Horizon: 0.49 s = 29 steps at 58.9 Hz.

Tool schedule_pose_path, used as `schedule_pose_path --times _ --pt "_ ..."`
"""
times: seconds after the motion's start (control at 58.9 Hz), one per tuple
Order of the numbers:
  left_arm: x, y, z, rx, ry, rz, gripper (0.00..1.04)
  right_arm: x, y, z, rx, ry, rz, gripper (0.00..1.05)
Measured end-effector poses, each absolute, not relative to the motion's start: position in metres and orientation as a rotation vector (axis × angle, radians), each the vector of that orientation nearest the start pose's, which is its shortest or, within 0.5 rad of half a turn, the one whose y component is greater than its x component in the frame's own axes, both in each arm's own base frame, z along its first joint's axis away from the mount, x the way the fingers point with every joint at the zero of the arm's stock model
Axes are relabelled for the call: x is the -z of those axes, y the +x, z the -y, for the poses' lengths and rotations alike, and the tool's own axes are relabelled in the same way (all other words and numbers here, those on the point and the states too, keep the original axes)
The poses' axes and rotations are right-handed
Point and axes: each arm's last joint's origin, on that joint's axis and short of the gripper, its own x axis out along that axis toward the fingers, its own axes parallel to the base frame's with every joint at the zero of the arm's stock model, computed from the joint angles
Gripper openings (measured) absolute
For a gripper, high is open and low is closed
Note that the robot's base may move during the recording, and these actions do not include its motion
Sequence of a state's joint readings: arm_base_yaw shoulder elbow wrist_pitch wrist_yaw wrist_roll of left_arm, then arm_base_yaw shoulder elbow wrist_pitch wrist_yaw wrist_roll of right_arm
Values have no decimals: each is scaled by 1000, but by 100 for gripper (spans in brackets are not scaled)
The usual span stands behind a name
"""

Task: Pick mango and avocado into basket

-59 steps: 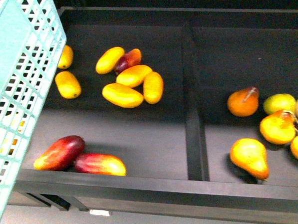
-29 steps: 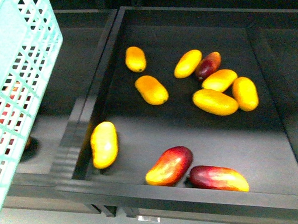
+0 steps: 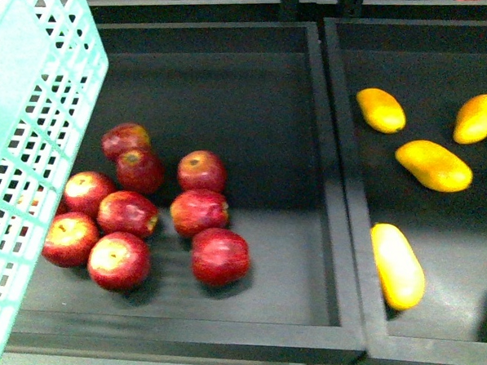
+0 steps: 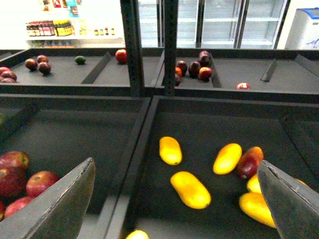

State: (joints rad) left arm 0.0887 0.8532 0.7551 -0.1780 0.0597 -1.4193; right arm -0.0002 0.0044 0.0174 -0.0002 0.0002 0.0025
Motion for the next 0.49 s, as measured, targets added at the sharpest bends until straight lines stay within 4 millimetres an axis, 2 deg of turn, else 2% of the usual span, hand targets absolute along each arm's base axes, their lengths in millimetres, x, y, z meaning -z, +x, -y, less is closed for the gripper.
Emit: schedule_pose_path --times 0.492 --pt "-311 189 -17 -242 -1408 -208 16 -169 97 0 -7 2 13 96"
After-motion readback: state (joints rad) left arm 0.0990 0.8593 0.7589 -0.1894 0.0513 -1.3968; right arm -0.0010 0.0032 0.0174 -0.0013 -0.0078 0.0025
